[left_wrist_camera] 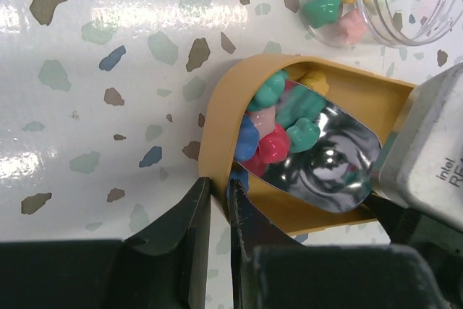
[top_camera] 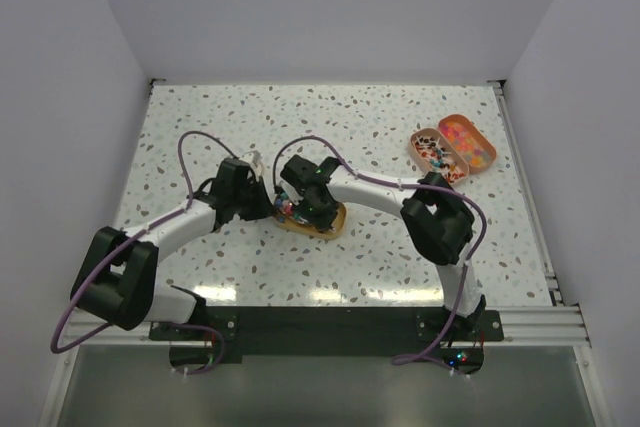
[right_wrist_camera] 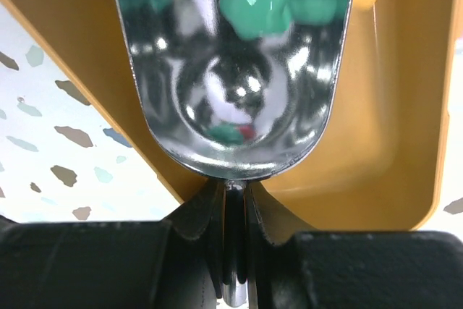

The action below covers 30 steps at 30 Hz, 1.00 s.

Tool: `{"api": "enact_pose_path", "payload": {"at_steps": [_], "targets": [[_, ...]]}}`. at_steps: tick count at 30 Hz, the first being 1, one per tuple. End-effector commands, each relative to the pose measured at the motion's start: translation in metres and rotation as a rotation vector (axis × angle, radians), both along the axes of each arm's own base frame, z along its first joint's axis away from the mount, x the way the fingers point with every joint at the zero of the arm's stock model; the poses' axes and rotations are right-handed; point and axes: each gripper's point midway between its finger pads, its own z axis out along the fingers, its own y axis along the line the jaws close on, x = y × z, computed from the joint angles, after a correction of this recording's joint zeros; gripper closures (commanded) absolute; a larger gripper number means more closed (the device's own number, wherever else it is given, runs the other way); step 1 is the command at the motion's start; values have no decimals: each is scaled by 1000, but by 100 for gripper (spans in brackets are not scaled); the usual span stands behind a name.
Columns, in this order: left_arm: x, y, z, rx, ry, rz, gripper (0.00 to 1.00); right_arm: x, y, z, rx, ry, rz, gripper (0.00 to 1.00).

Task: Pack the candies
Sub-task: Scoop the fake candies from the storage box.

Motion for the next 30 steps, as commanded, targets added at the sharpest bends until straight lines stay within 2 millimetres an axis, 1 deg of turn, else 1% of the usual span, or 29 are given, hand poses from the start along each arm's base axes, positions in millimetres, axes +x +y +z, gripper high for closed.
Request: {"api": "enact_pose_path", "payload": {"at_steps": [1,2,3,7,9,10,12,15,17,19,22,27,30], "targets": [[-5,-34,35,-132,-50,-133,91,25,42,29,196,-127,111,100],[-5,-34,35,-127,-50,-133,91,22,40,28,192,-121,140,100],[-3,-32,37,-116,-55,-130,91,20,35,26,180,-122,159,100],[4,-31,53,-106,-103,-125,92,12,37,25,218,-106,206,100],[8,-28,59,-88,-124,-122,93,13,33,25,194,-104,215,100],[8,-26,59,-76,-124,-118,93,15,30,23,173,-114,216,100],[7,-27,61,-78,-124,-126,93,19,30,24,177,-139,195,100],[2,-32,57,-100,-107,-134,94,25,37,25,234,-146,136,100],[0,-31,54,-101,-96,-129,95,33,33,22,232,-173,90,100],[-1,-27,50,-81,-88,-107,95,36,29,20,237,-164,66,100],[-1,-20,43,-48,-80,-80,96,32,23,20,224,-157,87,100],[5,-12,37,-3,-72,-41,96,26,14,35,220,-168,116,100],[7,-12,36,-1,-76,-40,97,25,10,44,218,-175,117,100]]}}
